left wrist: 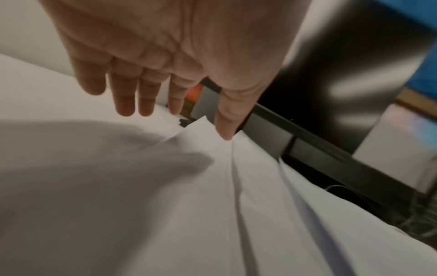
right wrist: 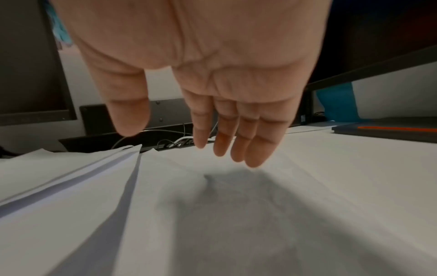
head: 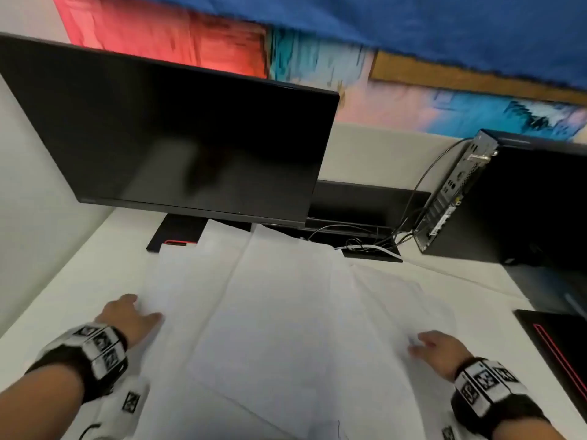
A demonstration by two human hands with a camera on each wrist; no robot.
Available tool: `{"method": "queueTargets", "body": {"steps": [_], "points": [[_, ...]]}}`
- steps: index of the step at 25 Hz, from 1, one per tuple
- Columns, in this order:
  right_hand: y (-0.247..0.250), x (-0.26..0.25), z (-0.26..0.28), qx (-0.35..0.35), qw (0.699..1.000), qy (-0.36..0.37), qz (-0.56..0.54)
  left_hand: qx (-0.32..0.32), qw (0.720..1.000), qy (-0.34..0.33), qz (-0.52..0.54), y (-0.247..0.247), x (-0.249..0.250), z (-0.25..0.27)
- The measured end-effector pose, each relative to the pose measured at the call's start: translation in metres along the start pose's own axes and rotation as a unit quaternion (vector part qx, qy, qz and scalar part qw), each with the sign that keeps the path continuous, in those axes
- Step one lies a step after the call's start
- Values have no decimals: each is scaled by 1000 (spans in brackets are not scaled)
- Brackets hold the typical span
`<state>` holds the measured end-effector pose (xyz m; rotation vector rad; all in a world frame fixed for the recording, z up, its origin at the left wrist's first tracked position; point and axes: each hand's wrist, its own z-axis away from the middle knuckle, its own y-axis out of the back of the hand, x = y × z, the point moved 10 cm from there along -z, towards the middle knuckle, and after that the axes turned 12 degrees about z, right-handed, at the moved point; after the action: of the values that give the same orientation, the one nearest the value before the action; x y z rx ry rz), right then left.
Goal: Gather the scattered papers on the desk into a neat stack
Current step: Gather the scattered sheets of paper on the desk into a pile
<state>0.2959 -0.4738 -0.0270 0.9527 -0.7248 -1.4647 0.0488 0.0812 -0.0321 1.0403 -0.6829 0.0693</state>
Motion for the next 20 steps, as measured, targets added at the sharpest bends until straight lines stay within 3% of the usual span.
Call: {"method": "queueTargets", "body": {"steps": [3, 5, 8, 11, 13, 17, 20], "points": [[-6, -8, -4, -26, 998, -33, -44, -13, 991, 122, -44, 1, -21, -2], [-19, -23, -1, -61, 991, -37, -114, -54, 989, 132, -43, -10, -18, 0], [-48, -49, -1, -93, 990, -3, -110, -85, 992, 90, 11, -31, 4, 5], [-58, -81, 3, -67, 990, 34, -123, -91, 993, 28, 64, -50, 25, 9], [-63, -98, 9, -61, 988, 52, -130, -131, 987, 12, 94, -68, 28, 14], [-59, -104, 24, -126, 982, 92, -107, -187, 959, 70, 201, -97, 7, 18], [-54, -100, 21, -111, 988, 105, -16, -223, 908, 145, 323, -113, 4, 30]]}}
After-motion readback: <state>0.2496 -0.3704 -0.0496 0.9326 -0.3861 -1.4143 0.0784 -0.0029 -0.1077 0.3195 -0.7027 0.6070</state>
